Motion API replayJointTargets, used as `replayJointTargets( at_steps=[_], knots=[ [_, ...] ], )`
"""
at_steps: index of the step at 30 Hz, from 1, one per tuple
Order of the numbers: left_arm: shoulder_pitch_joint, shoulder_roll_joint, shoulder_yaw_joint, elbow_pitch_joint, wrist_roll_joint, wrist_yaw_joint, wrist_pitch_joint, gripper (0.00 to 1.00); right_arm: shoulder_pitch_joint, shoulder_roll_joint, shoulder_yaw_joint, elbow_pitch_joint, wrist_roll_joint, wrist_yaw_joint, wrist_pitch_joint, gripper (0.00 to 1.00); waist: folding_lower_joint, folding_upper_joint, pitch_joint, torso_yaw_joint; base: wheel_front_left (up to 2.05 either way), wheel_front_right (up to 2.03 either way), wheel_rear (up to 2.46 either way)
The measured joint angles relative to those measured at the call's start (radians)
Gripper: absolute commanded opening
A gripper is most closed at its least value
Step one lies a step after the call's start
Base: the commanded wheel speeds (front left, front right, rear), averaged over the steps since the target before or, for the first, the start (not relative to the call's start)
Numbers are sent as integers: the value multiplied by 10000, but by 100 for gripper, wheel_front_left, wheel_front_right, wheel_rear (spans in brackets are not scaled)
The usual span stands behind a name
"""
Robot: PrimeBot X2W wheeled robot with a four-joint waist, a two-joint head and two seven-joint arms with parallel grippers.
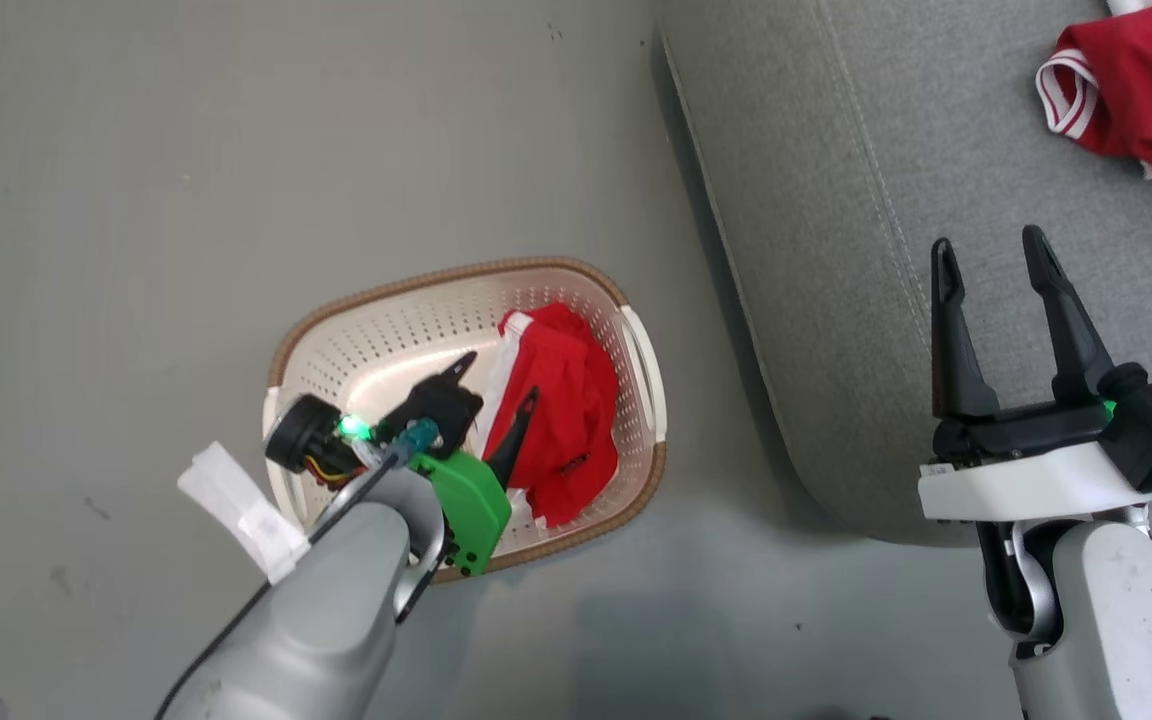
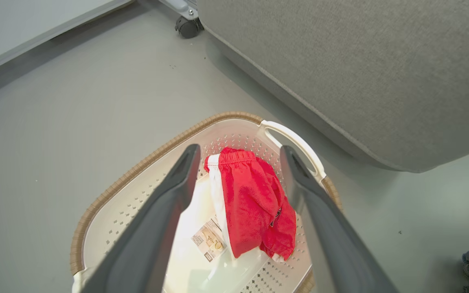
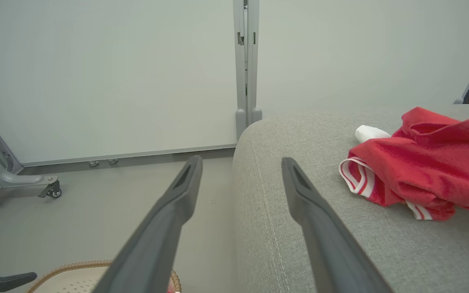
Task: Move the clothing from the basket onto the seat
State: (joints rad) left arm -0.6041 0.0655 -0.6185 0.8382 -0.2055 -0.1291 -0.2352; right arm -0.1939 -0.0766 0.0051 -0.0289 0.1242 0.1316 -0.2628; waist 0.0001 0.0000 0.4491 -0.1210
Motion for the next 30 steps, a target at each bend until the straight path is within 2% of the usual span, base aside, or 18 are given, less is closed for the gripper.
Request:
replayJointTargets(
  at_steps=[5, 11, 18, 26, 27, 28, 30],
  knots=[
    [-1782, -46, -834, 1682, -558, 0, 518, 100, -524, 79, 125, -259, 69, 0, 0, 100, 0, 0, 1241, -351, 0, 0, 0],
    [-3050, -94, -1455, 2836, -1124, 0, 1074, 100, -982, 178, 328, -554, 153, 0, 0, 100, 1, 0, 2622, -778, 0, 0, 0],
    [-3898, -69, -1998, 3442, -1657, 0, 1191, 100, -1442, 230, 537, -802, 221, 0, 0, 100, 2, 0, 3963, -1304, 0, 0, 0],
    [-4691, 408, -2487, 4031, -1708, -12, 995, 100, -1627, 245, 823, -959, 311, 0, 0, 100, 2, 0, 5013, -1915, 0, 0, 0],
    [-4736, 458, -2545, 4075, -1630, 21, 901, 61, -1629, 247, 844, -972, 337, 0, 0, 100, 2, 0, 5083, -1976, 0, 0, 0],
    [-4767, 487, -2592, 4121, -1576, 100, 834, 0, -1629, 247, 863, -986, 343, 0, 0, 100, 2, 0, 5147, -2040, 0, 0, 0],
    [-4789, 510, -2667, 4209, -1511, 186, 694, 0, -1628, 249, 874, -1012, 376, 0, 0, 100, 1, 0, 5279, -2172, 0, 0, 0]
  ],
)
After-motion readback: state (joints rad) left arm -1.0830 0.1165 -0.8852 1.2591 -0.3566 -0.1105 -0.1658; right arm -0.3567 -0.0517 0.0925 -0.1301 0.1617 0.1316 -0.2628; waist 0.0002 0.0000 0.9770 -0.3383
